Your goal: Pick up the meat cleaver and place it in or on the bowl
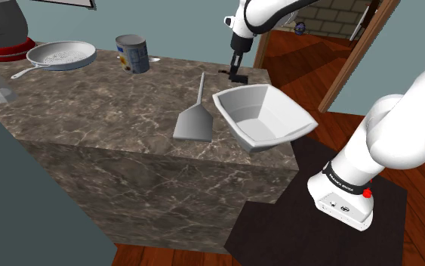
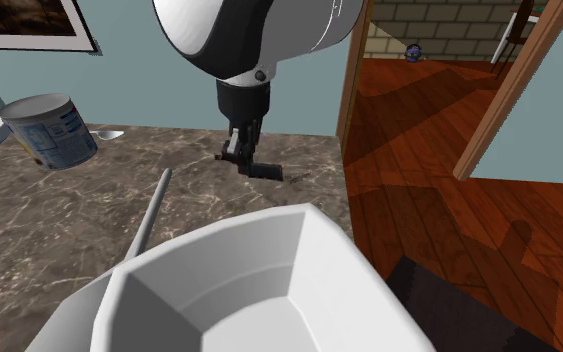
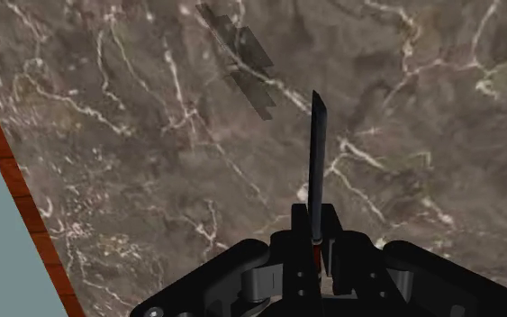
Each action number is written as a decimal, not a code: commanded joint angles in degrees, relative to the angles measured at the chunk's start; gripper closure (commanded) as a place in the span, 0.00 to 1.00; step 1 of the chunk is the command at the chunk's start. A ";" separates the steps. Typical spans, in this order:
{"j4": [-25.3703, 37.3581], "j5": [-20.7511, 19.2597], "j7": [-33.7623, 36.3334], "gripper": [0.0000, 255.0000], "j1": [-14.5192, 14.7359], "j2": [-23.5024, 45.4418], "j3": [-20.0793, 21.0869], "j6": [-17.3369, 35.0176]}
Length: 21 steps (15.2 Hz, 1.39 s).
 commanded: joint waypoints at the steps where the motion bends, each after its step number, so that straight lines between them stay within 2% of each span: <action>1: 0.79 -0.13 0.16 1.00 0.01 -0.77 0.07 -1.57; 21: 12.31 -0.66 0.71 1.00 0.07 -4.82 0.50 -17.11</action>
